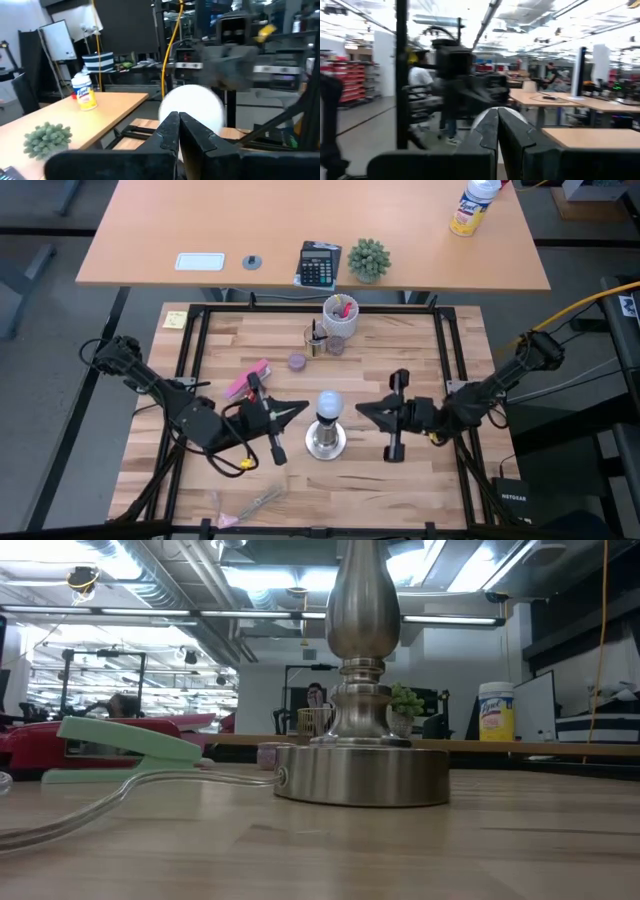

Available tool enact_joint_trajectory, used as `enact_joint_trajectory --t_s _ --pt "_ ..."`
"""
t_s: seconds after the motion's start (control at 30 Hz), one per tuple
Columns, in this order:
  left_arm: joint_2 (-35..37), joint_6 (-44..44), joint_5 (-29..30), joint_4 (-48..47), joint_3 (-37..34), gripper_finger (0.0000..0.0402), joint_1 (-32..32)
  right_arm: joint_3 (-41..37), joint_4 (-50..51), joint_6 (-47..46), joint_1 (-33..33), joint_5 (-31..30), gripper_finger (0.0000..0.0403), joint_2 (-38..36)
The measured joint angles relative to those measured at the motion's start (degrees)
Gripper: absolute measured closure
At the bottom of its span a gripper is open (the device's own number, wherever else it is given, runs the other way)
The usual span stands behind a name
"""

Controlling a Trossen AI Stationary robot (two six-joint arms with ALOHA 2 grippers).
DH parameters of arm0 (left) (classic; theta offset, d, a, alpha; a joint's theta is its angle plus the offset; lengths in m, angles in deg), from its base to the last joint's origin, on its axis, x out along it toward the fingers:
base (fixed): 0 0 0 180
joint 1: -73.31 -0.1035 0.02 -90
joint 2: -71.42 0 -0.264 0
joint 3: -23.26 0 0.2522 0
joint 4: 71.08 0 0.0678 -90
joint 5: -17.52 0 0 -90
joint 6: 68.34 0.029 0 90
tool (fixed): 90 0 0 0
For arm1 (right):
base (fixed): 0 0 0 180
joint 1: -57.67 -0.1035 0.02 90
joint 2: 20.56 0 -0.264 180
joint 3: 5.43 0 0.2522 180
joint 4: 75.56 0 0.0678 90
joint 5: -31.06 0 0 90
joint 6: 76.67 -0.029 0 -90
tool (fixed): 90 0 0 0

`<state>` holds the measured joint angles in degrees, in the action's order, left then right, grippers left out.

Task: Screw lightbulb
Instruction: Remove the lightbulb from the lamp

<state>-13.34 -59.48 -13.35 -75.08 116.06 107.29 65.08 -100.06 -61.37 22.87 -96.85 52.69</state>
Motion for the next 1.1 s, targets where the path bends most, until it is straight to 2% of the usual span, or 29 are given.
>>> enact_joint_trajectory --t_s 0.23,0.4,0.87,1.03,1.1 --pt "0.0 -4.27 -0.32 -3.27 0.0 0.0399 -3.5 -0.02 -0.76 -1.8 0.51 2.25 0.0389 1.64" --pt "0.0 -8.01 -4.82 -5.25 0.0 0.0399 -5.27 -0.07 -0.39 -3.29 1.88 2.11 0.0389 2.17" --pt "-0.02 -7.36 -5.35 -4.9 0.0 0.0399 -4.31 -0.07 1.94 -6.7 3.78 3.05 0.0389 2.28" --pt "-0.02 -6.86 -5.37 -4.9 0.0 0.0399 -4.31 -0.07 2.07 -7.69 3.73 10.26 0.0389 2.28" --pt "-0.02 -6.93 -5.38 -4.88 0.0 0.0399 -4.33 -0.07 2.2 -7.9 3.71 10.98 0.0389 2.28"
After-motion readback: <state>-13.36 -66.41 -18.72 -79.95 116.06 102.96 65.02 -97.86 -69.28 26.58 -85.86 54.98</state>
